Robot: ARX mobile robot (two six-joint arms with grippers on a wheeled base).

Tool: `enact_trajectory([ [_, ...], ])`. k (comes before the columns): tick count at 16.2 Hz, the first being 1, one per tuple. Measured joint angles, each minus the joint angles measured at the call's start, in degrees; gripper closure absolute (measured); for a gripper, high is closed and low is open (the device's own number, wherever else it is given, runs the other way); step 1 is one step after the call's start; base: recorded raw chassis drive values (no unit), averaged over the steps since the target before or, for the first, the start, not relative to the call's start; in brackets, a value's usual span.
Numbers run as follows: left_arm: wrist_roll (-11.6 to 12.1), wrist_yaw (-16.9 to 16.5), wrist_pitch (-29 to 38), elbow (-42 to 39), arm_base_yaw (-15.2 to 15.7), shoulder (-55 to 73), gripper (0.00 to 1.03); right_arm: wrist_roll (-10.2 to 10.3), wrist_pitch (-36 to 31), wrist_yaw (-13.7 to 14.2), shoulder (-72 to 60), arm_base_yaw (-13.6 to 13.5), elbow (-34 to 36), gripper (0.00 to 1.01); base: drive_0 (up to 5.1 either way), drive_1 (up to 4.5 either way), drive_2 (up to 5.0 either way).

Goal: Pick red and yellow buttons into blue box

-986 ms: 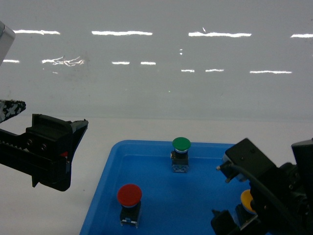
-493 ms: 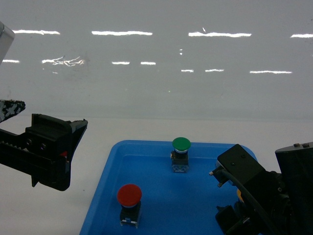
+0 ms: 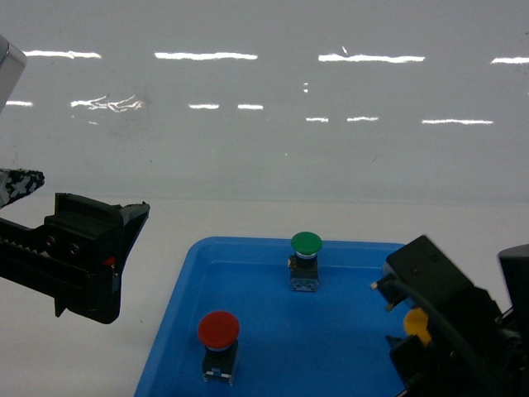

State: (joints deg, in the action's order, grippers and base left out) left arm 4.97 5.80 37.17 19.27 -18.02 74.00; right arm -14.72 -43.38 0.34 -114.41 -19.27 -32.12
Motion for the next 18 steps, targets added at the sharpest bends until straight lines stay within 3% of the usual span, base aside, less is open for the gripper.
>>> enact_trajectory([
  [1, 0.00, 0.00, 0.00, 0.00, 0.00, 0.00, 0.05, 4.22, -5.53, 0.44, 14.34, 4.07, 5.77, 0.72, 0.0, 0.00, 0.0],
  [2, 0.00, -0.02, 0.00, 0.00, 0.00, 0.00, 0.05, 5.42, -5.84, 1.27, 20.22, 6.64, 9.01, 0.72, 0.0, 0.00, 0.0],
  [4, 0.00, 0.00, 0.00, 0.00, 0.00, 0.00, 0.05, 6.36, -5.86, 1.99, 27.02, 9.57, 13.22, 0.72, 0.0, 0.00, 0.0],
  [6, 0.00, 0.00, 0.00, 0.00, 0.00, 0.00, 0.05, 6.95, -4.20, 3.39, 33.86, 10.82, 17.62, 0.72, 0.0, 0.00, 0.0],
  [8, 0.00, 0.00, 0.00, 0.00, 0.00, 0.00, 0.05, 7.41, -1.01, 5.33, 42.62, 10.43, 23.12, 0.72, 0.0, 0.00, 0.0],
  [10, 0.00, 0.00, 0.00, 0.00, 0.00, 0.00, 0.05, 7.67, 0.00, 8.07, 48.57, 8.39, 26.34, 0.72, 0.0, 0.00, 0.0],
  [13, 0.00, 0.00, 0.00, 0.00, -0.04, 0.00, 0.05, 7.85, -5.16, 12.28, 46.18, 6.14, 27.06, 0.73, 0.0, 0.00, 0.0],
  [18, 0.31, 0.61, -4.22, 0.70, -1.16, 0.63, 0.05, 7.87, -5.18, 12.76, 46.18, 6.12, 27.06, 0.73, 0.0, 0.00, 0.0],
])
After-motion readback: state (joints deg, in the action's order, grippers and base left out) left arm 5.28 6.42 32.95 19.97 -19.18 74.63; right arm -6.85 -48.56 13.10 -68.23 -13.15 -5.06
